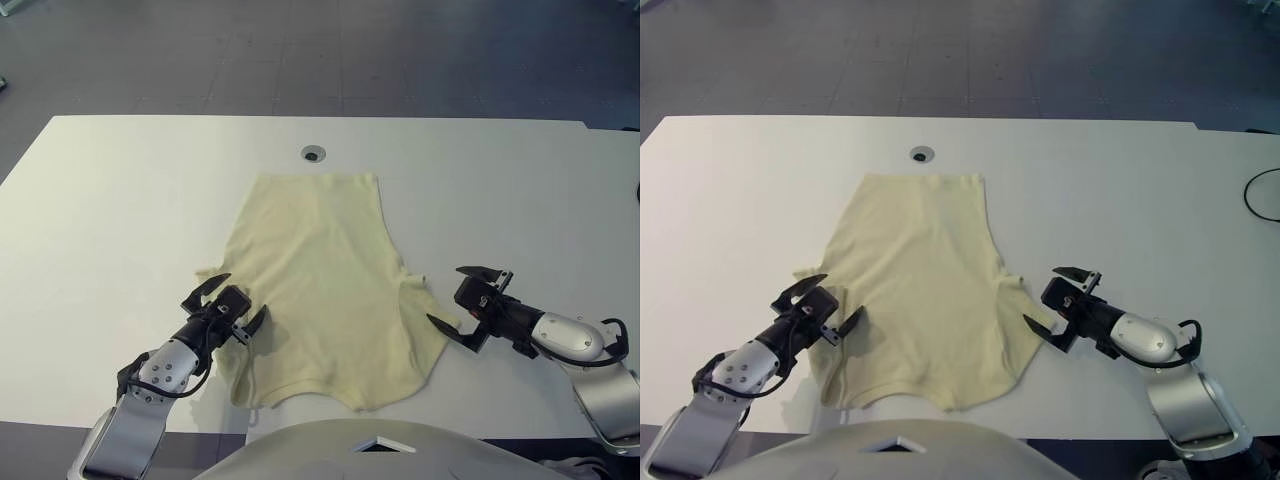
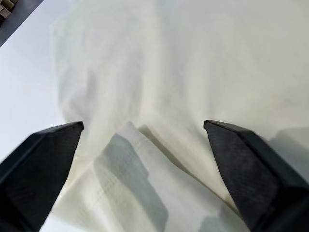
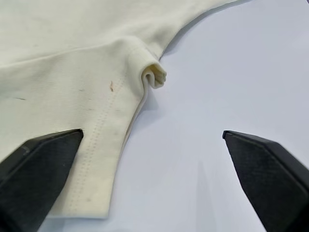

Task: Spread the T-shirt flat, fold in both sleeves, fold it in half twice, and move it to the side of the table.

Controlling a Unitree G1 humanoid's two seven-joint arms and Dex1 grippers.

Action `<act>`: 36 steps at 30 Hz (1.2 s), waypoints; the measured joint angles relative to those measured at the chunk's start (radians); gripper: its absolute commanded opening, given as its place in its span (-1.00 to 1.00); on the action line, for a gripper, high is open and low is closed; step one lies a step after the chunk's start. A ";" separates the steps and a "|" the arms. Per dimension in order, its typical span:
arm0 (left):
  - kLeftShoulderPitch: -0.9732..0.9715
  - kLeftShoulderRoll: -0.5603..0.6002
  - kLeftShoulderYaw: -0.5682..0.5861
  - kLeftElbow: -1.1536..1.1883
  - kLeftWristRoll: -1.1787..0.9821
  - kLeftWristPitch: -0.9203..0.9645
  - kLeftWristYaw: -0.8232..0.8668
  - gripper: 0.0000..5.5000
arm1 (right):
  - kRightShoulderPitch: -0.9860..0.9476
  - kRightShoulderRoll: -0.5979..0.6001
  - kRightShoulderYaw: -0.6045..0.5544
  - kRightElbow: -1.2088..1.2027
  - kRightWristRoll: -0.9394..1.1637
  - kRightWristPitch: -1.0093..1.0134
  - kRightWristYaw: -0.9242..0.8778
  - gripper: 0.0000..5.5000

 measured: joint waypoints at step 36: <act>0.010 -0.024 0.044 0.074 0.040 -0.059 -0.053 -0.61 | -0.005 0.000 0.004 0.002 -0.001 0.001 0.001 0.96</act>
